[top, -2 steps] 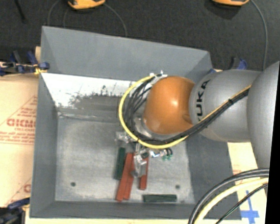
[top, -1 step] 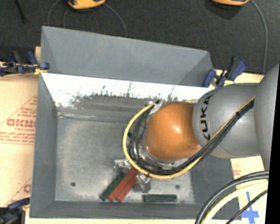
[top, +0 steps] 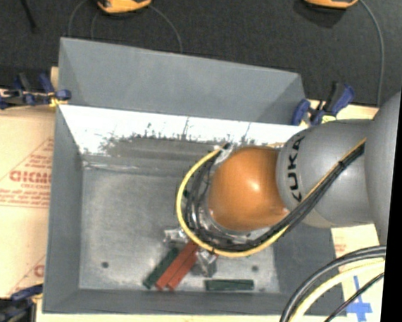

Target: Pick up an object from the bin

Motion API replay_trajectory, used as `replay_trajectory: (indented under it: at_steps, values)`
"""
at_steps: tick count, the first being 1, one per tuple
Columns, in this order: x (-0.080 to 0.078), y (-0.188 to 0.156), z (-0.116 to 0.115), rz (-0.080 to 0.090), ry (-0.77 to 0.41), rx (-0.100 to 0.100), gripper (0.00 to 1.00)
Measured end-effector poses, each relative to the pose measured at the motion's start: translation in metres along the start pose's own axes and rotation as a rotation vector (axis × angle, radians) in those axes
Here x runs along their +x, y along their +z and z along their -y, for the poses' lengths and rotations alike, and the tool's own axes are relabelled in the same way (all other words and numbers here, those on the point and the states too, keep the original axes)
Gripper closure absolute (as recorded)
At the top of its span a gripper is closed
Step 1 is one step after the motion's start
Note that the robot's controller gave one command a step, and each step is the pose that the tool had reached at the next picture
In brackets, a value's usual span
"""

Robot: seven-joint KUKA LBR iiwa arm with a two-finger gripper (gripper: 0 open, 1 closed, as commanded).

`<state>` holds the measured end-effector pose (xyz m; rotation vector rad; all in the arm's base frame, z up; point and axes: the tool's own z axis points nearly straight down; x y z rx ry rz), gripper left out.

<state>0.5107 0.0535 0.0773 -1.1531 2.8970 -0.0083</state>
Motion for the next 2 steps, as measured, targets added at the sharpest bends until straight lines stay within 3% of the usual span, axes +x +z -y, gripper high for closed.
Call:
replay_trajectory:
  at_steps: [1,2]
  values:
    - [-0.0268,-0.2025,-0.0382,-0.018,-0.016,-0.013,1.00]
    - [-0.0287,-0.2088,-0.0383,-0.011,-0.018,-0.007,1.00]
